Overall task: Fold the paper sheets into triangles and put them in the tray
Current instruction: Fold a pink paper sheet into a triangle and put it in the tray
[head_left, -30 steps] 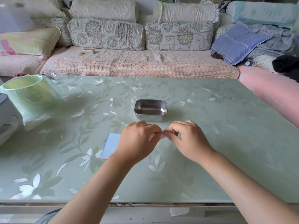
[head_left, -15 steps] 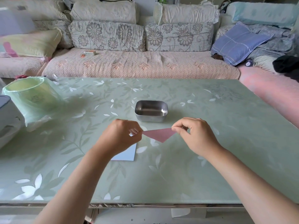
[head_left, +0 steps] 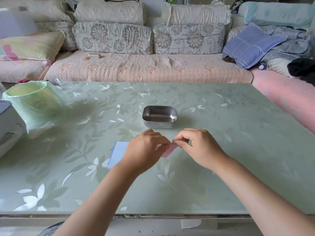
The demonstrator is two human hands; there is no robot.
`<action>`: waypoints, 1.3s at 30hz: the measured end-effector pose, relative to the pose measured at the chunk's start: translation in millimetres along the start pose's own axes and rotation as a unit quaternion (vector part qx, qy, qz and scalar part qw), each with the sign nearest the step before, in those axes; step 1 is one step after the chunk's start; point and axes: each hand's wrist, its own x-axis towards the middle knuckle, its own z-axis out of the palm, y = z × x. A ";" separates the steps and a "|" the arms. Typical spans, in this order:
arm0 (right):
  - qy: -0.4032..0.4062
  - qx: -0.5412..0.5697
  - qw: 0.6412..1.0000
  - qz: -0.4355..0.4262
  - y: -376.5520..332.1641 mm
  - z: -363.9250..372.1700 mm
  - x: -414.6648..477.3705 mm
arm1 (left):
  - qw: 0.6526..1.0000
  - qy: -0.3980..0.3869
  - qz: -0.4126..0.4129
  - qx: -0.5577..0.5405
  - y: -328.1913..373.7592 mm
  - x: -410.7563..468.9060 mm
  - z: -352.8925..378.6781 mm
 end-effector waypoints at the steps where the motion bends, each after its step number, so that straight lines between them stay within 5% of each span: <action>1: 0.001 0.007 1.000 0.007 1.0 0.1 -0.2 | 1.000 0.002 -0.015 -0.009 -1.1 2.0 1.9; 11: 0.076 0.015 0.996 0.053 13.1 -0.9 -0.5 | 0.980 -0.019 -0.185 -0.075 -15.9 8.8 0.1; 16: 0.042 -0.039 0.998 -0.031 4.2 3.6 -5.8 | 0.861 0.013 -0.371 -0.349 -14.8 15.2 -1.2; 19: 0.010 -0.065 0.996 -0.055 0.9 7.5 -6.6 | 0.835 -0.012 -0.391 -0.387 -10.8 14.4 -1.0; 30: 0.028 -0.009 0.999 -0.032 1.3 7.3 -3.0 | 0.888 -0.089 -0.313 -0.325 -11.9 8.5 0.2; 39: -0.044 0.157 0.979 0.125 4.3 11.3 -2.0 | 0.912 -0.165 -0.220 -0.306 -3.0 5.0 3.0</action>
